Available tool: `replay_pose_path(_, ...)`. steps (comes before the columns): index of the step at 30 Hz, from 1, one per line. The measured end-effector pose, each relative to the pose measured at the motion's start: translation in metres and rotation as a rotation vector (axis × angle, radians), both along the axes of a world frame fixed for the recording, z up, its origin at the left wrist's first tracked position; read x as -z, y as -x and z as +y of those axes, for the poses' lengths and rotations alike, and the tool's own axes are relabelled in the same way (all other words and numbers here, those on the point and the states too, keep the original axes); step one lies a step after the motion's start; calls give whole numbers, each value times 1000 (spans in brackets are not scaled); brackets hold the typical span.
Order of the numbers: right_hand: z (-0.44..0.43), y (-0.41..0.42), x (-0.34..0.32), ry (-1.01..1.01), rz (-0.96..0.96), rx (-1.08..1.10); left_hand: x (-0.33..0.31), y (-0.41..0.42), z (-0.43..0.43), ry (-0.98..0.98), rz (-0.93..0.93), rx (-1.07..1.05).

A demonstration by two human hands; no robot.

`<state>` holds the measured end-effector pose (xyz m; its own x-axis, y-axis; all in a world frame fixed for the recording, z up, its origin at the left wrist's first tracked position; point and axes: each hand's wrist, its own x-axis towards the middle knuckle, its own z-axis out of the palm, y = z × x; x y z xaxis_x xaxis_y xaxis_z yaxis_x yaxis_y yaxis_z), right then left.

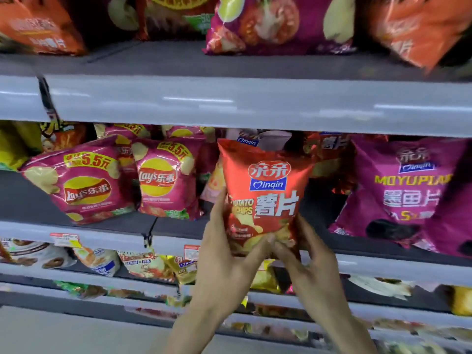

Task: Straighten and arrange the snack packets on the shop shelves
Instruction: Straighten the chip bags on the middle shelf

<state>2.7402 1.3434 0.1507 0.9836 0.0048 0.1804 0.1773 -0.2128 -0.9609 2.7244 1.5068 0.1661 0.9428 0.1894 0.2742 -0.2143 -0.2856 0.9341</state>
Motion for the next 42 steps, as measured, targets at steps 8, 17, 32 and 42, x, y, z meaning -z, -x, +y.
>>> replay_pose_path(8,-44,-51,3,139,-149,145,7,-69,-59,1,-79,52)
replay_pose_path(17,-40,-73,7,165,33,109,29,-107,-87,98,-54,-7)
replay_pose_path(32,-34,-84,-16,270,152,167,21,-158,-90,-126,-140,29)
replay_pose_path(42,-27,-78,-12,160,145,354,39,-168,-100,7,-75,136)
